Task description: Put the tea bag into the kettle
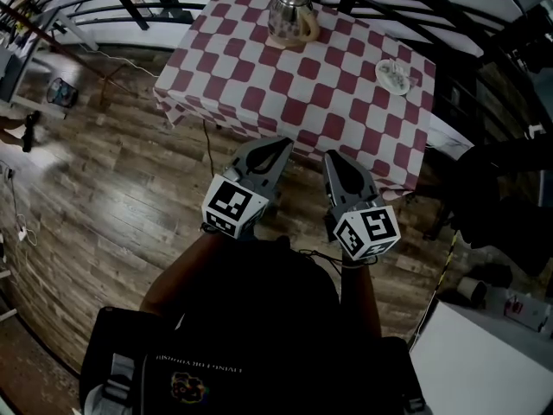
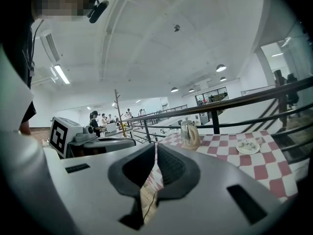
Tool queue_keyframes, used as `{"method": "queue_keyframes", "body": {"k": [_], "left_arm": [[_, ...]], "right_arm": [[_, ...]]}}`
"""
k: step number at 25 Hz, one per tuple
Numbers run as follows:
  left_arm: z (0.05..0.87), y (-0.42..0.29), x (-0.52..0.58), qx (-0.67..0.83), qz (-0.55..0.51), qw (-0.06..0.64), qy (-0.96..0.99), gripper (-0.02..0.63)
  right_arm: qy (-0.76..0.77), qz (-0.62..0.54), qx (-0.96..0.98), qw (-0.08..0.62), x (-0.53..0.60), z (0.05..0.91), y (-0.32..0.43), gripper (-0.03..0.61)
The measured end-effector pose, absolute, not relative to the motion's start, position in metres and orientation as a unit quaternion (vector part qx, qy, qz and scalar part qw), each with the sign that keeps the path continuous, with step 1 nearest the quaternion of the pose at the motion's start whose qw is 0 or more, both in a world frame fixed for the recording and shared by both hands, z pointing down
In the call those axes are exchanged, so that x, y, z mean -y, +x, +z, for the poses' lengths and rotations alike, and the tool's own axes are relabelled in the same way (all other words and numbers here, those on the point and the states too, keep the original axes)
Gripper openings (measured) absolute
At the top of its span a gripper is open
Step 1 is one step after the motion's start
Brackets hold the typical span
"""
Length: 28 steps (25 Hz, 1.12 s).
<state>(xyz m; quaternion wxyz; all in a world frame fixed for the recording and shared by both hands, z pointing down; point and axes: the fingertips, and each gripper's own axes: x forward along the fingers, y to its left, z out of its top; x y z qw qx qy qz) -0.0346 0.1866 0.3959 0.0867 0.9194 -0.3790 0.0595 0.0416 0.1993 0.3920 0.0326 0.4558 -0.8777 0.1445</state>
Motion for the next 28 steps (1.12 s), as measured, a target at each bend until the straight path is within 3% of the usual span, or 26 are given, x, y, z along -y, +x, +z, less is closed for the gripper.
{"method": "queue_keyframes", "body": {"k": [28], "left_arm": [[0.398, -0.153, -0.043, 0.372, 0.059, 0.084, 0.923, 0.006]], "right_arm": [[0.463, 0.142, 0.874, 0.045, -0.059, 0.39, -0.079, 0.017]]}}
